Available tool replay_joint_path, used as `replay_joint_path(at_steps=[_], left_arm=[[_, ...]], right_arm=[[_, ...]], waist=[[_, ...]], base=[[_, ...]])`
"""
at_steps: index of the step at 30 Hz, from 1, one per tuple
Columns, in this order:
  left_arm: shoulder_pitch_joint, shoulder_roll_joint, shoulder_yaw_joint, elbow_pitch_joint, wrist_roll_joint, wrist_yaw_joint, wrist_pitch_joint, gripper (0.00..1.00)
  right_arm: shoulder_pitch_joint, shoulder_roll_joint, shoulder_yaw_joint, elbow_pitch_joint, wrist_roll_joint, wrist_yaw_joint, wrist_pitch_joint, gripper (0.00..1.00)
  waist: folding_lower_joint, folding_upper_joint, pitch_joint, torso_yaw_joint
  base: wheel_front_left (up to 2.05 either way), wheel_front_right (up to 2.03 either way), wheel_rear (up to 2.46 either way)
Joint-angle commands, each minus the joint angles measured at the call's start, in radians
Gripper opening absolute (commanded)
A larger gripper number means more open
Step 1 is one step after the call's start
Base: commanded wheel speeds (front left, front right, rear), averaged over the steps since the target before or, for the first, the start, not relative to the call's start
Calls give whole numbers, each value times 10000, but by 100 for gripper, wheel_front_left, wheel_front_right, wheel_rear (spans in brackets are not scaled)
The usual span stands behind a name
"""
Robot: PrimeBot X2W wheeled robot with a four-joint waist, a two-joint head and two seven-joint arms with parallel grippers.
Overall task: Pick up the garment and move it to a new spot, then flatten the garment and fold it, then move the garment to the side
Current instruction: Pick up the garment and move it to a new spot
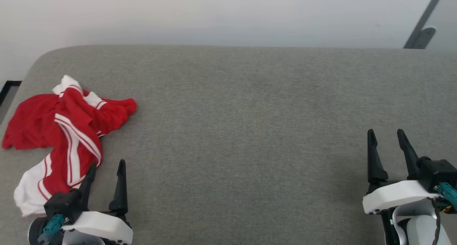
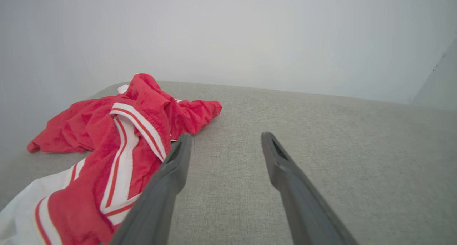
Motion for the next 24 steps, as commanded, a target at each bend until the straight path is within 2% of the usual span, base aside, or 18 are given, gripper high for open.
replay_joint_path(at_steps=[1,8,20,24], left_arm=[[-147,-24,40,7,149,-31,-83,100],[-26,-184,316,246,557,-58,-220,100],[712,-559,901,371,1360,-75,-419,100],[981,-712,1371,66,1151,-69,-414,100]], right_arm=[[-49,5,27,-36,-164,4,-106,100],[-123,5,525,232,-529,2,-233,100],[-126,0,1809,1066,-827,3,-434,100],[-441,2,2404,1290,-578,3,-428,100]], waist=[[0,-1,-5,177],[0,-1,-37,1336],[0,-1,-597,4101],[0,-1,-479,4304]], base=[[0,0,0],[0,0,0],[0,0,0],[0,0,0]])
